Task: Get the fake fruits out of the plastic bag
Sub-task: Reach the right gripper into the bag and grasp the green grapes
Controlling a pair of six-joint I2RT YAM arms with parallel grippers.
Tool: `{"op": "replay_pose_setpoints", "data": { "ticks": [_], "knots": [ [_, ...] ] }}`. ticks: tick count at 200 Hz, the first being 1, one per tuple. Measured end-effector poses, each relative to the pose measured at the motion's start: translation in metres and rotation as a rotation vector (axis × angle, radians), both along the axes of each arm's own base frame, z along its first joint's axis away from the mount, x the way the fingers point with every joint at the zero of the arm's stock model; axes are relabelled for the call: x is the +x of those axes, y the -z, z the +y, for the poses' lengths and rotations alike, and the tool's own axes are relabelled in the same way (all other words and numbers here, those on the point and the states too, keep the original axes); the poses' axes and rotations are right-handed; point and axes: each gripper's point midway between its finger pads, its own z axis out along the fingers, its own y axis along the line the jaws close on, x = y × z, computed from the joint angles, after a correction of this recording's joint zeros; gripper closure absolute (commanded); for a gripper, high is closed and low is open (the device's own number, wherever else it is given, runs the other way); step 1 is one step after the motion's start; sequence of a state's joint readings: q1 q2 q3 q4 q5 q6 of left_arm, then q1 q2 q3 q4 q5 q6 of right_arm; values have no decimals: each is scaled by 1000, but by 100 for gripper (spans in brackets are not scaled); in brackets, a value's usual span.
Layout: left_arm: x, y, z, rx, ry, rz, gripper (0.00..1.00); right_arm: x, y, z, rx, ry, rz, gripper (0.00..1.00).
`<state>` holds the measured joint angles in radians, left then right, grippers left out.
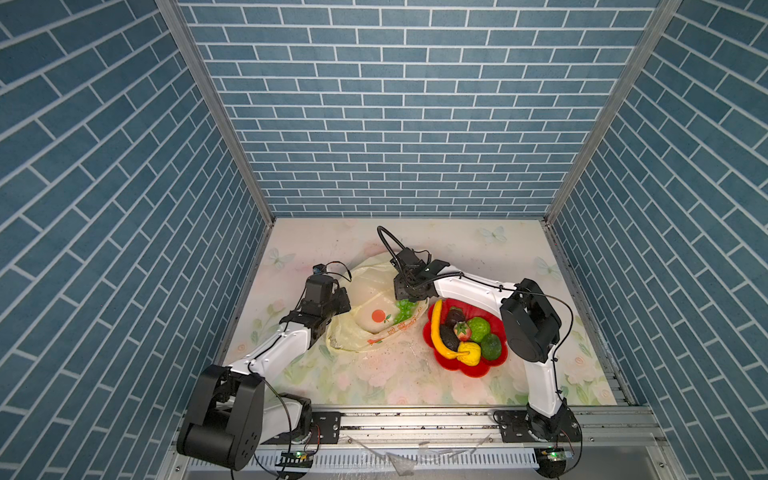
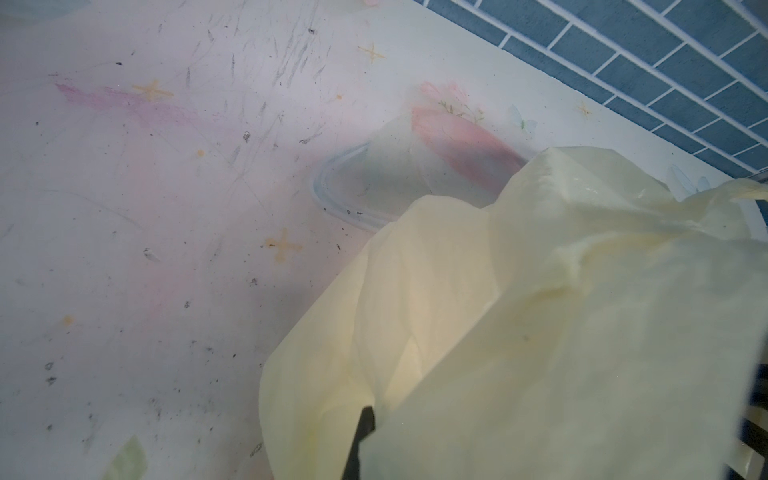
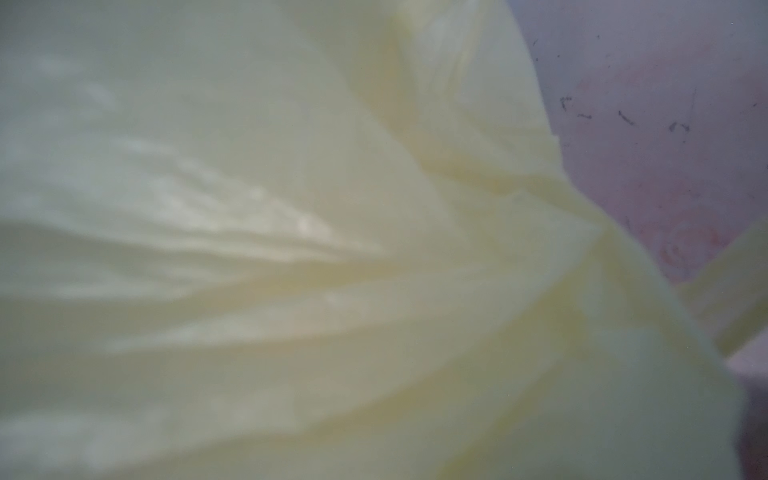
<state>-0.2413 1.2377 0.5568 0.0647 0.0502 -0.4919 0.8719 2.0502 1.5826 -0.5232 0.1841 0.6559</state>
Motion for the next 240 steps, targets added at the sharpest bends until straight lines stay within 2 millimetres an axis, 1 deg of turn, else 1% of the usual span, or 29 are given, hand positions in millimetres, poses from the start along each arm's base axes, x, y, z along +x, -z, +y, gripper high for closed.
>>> {"op": "replay_pose_setpoints", "data": {
  "ticks": [29,67,98,134,154,161,171,210,228,240],
  "knots": [
    [0,0,0,1,-1,0,100,6,3,2,-29,10,4,20],
    [0,1,0,2,-2,2,100,8,15,-1,-81,20,21,17],
    [0,1,0,2,-2,2,100,9,23,-2,-104,23,31,17],
    [0,2,0,3,-1,6,100,14,37,4,-114,21,44,17],
    [0,2,0,3,-1,6,100,18,44,9,-117,21,48,19],
    [0,2,0,3,-1,6,100,20,46,10,-117,21,51,20],
    [0,2,0,3,-1,6,100,21,50,11,-117,21,55,26],
    [0,2,0,3,0,5,100,26,49,17,-90,9,40,51],
    [0,3,0,4,-1,7,100,27,48,20,-62,-7,19,60],
    [0,3,0,5,-1,9,100,26,45,21,-41,-15,8,64]
  ]
}}
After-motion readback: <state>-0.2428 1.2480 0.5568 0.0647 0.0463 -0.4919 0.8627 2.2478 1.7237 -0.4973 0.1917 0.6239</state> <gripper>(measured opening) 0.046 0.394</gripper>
